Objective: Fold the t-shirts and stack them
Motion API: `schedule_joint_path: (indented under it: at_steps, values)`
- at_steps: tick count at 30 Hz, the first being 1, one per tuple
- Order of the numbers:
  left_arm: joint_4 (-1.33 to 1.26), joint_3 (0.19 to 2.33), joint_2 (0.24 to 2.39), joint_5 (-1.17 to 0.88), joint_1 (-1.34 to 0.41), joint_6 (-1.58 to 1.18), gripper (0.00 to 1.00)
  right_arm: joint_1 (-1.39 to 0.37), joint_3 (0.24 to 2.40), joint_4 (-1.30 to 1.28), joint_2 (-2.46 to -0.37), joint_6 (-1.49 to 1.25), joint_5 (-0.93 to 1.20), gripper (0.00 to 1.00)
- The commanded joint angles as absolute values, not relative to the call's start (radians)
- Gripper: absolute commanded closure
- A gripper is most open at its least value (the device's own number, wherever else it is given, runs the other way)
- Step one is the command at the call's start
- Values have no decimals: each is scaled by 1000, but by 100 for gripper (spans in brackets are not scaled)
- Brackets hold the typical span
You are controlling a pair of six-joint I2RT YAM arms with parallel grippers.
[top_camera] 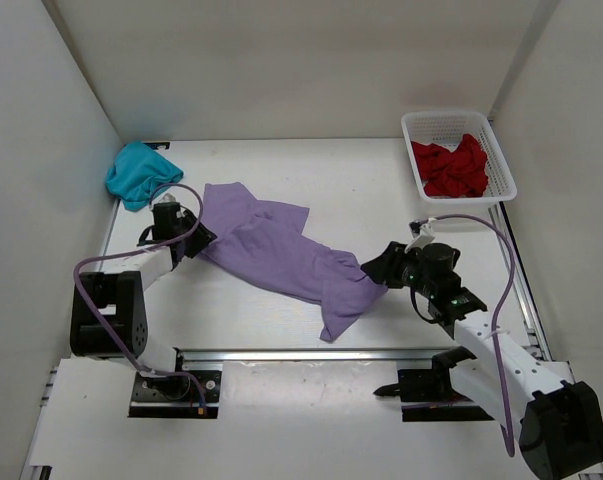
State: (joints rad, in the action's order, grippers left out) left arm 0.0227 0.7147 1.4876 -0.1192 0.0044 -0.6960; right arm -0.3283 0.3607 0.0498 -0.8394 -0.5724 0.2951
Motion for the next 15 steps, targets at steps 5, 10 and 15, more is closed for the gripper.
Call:
schedule_joint_path:
  at_steps: [5,10,15]
  values:
    - [48,709,1404,-48,55,-703,37,-362,351,86,-845,-540,272,54]
    - [57,713,1428,-38,55,-673,29,-405,376,25,-865,-519,198,51]
    - [60,785,1592,-95,23,-666,51,-538,411,-109,-799,-503,-87,53]
